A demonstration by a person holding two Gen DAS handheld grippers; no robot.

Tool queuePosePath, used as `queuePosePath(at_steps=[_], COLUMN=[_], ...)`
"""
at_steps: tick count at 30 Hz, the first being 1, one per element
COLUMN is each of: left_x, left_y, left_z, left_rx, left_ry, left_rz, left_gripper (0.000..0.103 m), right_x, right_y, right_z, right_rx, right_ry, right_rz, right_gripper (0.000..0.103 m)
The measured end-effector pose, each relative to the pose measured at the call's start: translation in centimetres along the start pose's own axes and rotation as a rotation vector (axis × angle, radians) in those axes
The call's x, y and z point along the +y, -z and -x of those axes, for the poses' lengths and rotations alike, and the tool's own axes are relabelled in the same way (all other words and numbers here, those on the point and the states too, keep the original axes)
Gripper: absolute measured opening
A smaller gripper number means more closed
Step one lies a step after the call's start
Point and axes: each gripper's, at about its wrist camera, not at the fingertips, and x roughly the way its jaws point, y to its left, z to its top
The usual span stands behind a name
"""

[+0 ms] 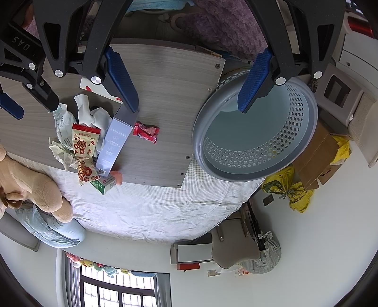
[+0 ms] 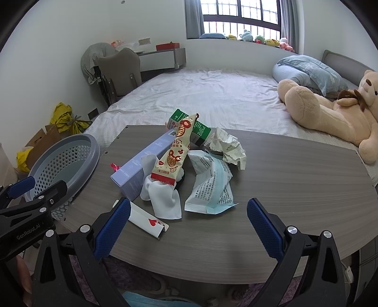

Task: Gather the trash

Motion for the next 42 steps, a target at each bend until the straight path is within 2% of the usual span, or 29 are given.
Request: queuePosePath(at_steps=[33,42], left_x=[0.0,-0.5], left_y=[0.0,-0.1], left_z=[0.2,-0.8], left_rx=[0.002,0.023], left_ry=[0.0,0.0], left_rz=[0.0,-0.008], left_gripper=[0.082,0.082], right_x=[-0.2,-2.7], right_y=[-0.1,0.2], right_z=[0.0,-0.8], right_rx=[0.009,0.025], right_ry=[-0.008,0.016], right_rz=[0.001,-0.042], right_gripper=[0.097,0.097])
